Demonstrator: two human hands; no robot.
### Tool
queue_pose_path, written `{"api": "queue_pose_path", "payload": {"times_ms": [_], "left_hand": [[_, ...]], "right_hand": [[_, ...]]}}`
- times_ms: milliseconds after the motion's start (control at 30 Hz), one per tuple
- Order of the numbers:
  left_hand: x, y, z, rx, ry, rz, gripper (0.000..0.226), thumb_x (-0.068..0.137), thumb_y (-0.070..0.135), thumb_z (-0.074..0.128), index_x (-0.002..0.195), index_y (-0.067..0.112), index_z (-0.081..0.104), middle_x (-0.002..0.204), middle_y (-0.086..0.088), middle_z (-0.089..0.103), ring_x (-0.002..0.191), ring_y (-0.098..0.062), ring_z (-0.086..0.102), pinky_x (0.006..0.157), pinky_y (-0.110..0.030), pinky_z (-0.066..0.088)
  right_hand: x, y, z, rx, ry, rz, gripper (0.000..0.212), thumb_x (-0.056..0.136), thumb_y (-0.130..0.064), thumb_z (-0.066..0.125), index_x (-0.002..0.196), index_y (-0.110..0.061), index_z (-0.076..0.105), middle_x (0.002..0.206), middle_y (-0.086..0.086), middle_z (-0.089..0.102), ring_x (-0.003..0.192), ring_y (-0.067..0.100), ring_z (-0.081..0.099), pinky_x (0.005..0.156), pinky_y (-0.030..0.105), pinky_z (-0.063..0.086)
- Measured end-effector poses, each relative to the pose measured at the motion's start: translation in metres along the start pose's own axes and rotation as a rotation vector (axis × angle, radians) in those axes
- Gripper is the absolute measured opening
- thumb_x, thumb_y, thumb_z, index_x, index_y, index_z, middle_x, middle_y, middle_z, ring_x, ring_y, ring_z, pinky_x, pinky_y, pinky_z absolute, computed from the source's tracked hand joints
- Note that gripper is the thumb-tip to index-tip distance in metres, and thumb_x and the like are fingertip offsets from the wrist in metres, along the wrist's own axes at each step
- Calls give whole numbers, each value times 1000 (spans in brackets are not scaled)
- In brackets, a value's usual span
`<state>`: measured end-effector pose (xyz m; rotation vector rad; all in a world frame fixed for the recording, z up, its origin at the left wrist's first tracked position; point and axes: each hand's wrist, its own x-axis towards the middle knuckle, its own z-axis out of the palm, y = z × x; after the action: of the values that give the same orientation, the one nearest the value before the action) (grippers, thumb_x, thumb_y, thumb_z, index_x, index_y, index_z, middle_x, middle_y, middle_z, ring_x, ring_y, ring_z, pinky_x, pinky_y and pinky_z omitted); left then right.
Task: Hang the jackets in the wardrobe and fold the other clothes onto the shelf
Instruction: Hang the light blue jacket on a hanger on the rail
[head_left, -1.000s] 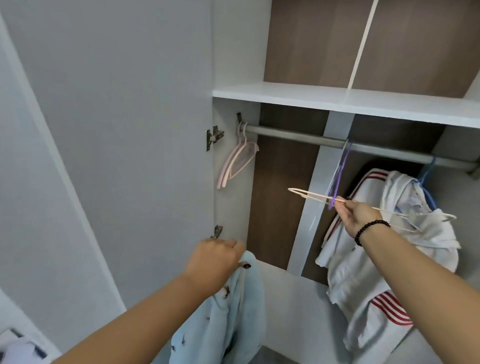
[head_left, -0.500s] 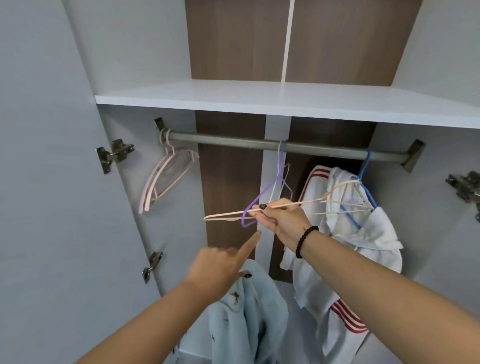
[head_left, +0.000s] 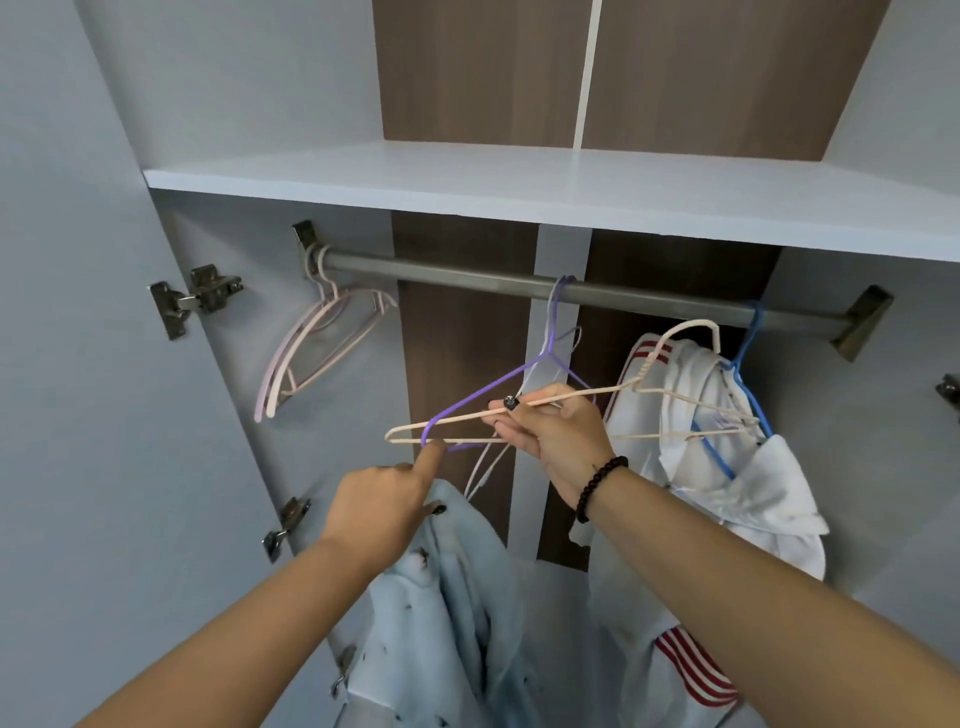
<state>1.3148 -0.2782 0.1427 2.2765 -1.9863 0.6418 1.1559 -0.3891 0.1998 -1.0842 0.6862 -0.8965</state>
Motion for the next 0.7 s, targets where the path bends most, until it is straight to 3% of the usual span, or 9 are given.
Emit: {"api": "queue_pose_path", "payload": {"times_ms": [67, 100, 200, 433, 533, 600, 700], "left_hand": [[-2, -9, -1, 4, -35, -20, 79, 45, 41, 94, 115, 16, 69, 42, 2, 50, 31, -24, 50, 35, -19, 24], [-2, -13, -1, 31, -63, -40, 78, 58, 44, 89, 126, 19, 61, 50, 2, 56, 40, -25, 56, 37, -23, 31], [-6, -26, 9, 38, -21, -92, 73, 91, 52, 55, 151, 31, 19, 81, 2, 64, 73, -26, 65, 53, -29, 36], [-13, -38, 15, 80, -147, -154, 83, 94, 57, 45, 151, 39, -12, 79, 4, 51, 79, -22, 63, 56, -30, 32], [-20, -45, 22, -30, -174, -184, 69, 94, 57, 44, 152, 37, 12, 99, 2, 63, 93, -24, 64, 64, -30, 41], [-24, -51, 24, -166, -172, -224, 48, 95, 53, 46, 134, 24, 41, 106, -2, 65, 98, -28, 63, 74, -34, 50], [-27, -57, 22, -327, -150, -288, 39, 94, 52, 49, 108, 16, 50, 97, -8, 67, 93, -32, 63, 75, -37, 50]], "right_hand": [[6, -7, -6, 15, 74, 26, 12, 90, 5, 55, 102, 4, 55, 101, 23, 70, 86, 27, 72, 77, 33, 59], [8, -10, -10, 33, 107, 34, 9, 91, 5, 54, 99, 1, 55, 102, 22, 69, 86, 27, 72, 76, 34, 60], [10, -19, -20, 85, 143, 27, 17, 91, 9, 50, 99, -6, 52, 101, 24, 68, 82, 28, 73, 68, 33, 60], [-19, -31, -25, 138, 76, 76, 28, 92, 8, 46, 115, -7, 47, 90, 26, 66, 73, 31, 72, 60, 36, 59], [-41, -26, -24, 14, 8, 180, 24, 92, 9, 46, 113, -5, 48, 75, 21, 68, 66, 30, 71, 54, 33, 57], [-56, -18, -23, -116, -74, 282, 24, 92, 9, 47, 112, -4, 49, 75, 20, 69, 65, 29, 70, 53, 33, 57], [-80, -5, -24, -297, -169, 416, 24, 91, 11, 45, 108, -5, 49, 77, 18, 69, 64, 28, 69, 56, 33, 58]]}}
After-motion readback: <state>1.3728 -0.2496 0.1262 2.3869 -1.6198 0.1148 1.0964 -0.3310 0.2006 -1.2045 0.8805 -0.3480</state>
